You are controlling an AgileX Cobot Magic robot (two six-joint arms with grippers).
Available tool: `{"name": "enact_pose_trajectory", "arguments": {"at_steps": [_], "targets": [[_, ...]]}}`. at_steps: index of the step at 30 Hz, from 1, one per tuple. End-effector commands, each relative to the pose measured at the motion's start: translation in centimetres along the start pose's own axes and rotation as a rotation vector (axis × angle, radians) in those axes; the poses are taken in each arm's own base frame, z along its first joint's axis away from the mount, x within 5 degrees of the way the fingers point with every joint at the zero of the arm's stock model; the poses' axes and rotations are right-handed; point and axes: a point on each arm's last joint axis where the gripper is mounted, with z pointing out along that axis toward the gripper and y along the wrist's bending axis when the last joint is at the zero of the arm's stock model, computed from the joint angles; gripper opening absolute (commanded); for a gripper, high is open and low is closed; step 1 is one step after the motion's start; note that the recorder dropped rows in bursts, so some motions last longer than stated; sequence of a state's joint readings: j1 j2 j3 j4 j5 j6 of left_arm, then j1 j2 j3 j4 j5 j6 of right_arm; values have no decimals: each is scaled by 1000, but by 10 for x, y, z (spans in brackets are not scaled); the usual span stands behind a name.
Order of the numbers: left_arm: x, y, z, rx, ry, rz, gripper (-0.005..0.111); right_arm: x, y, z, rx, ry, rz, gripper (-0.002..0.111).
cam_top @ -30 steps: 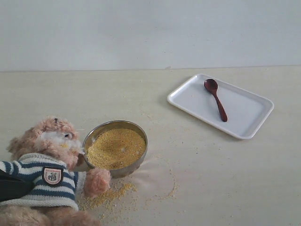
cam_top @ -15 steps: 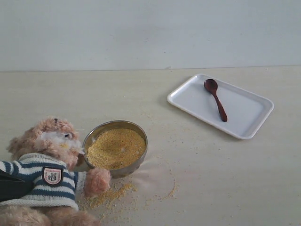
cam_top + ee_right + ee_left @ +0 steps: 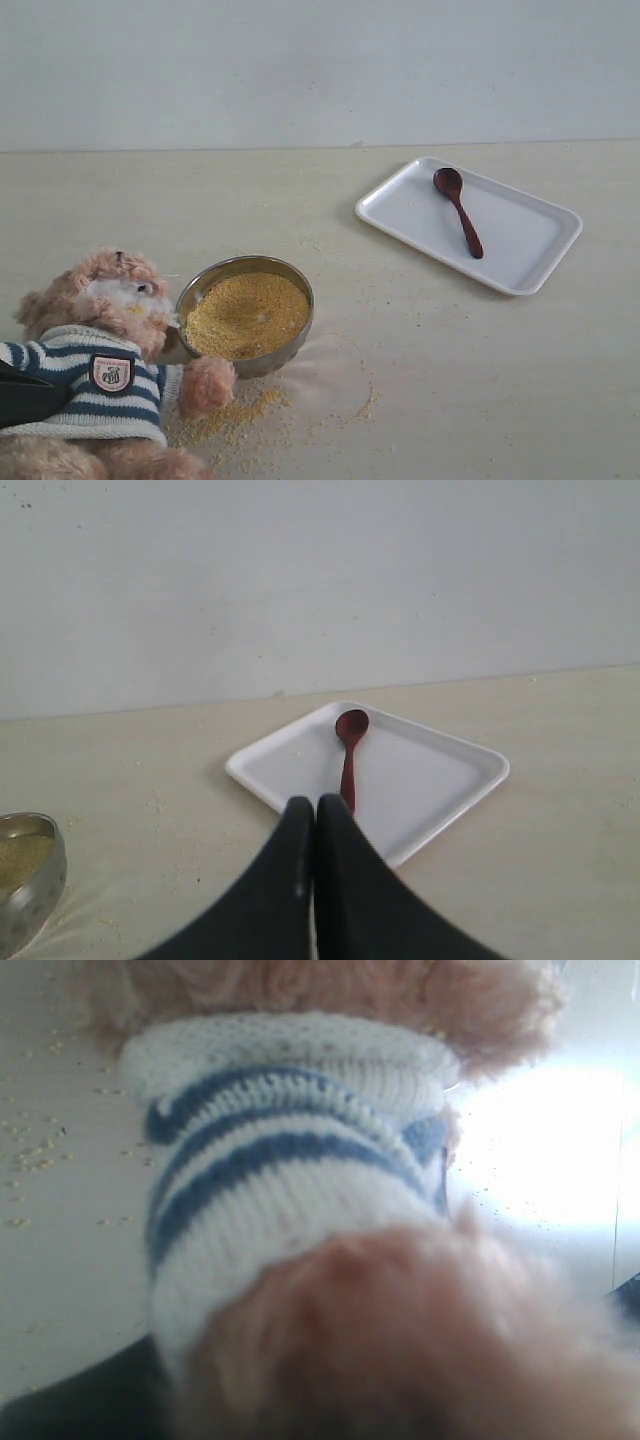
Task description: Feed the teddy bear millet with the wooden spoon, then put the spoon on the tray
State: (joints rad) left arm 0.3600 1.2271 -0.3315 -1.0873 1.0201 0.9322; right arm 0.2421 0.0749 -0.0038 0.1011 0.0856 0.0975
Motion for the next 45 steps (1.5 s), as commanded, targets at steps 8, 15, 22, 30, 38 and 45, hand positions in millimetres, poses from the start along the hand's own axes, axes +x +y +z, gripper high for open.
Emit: {"name": "enact_pose_trajectory", "arguments": {"at_steps": [8, 15, 22, 30, 38, 45], "targets": [[-1, -2, 0, 20, -2, -5, 5, 2, 0, 0, 2, 12, 34, 0], [-1, -2, 0, 20, -2, -5, 5, 0, 0, 0, 0, -10, 34, 0], [-1, -2, 0, 20, -2, -5, 5, 0, 0, 0, -1, -14, 34, 0], [-1, -1, 0, 19, -3, -5, 5, -3, 0, -4, -11, -61, 32, 0], [-4, -2, 0, 29, -29, -21, 5, -4, 1, -6, -15, -83, 31, 0], [-13, 5, -7, -109, -16, -14, 5, -4, 1, -6, -15, -83, 29, 0]]}}
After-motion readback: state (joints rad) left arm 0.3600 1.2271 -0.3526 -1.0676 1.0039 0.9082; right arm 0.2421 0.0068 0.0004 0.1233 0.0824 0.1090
